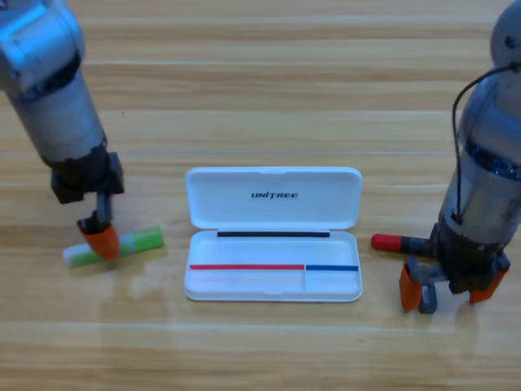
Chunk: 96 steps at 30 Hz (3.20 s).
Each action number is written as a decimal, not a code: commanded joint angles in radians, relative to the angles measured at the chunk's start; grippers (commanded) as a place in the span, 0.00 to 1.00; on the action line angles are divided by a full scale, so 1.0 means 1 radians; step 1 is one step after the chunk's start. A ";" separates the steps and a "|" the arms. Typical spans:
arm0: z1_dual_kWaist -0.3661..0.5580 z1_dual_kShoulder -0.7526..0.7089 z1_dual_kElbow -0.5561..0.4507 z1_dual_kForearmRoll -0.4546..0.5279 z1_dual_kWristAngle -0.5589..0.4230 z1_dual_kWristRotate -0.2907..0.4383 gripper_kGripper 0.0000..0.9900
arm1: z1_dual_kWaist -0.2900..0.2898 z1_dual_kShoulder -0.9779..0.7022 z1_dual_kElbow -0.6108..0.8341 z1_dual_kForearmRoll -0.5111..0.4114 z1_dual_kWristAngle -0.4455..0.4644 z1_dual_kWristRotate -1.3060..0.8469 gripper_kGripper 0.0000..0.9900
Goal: Clean up eraser and pencils
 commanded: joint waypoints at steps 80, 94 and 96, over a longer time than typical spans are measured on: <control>-0.182 -0.282 -0.029 0.237 0.064 -0.048 0.00 | 0.167 0.337 -0.717 0.477 0.045 -1.321 0.00; -0.217 -0.257 -0.030 0.240 0.050 -0.063 0.00 | 0.167 0.342 -0.681 0.477 0.037 -1.321 0.00; -0.217 -0.256 -0.030 0.238 0.047 -0.063 0.00 | 0.167 0.342 -0.678 0.477 0.034 -1.321 0.00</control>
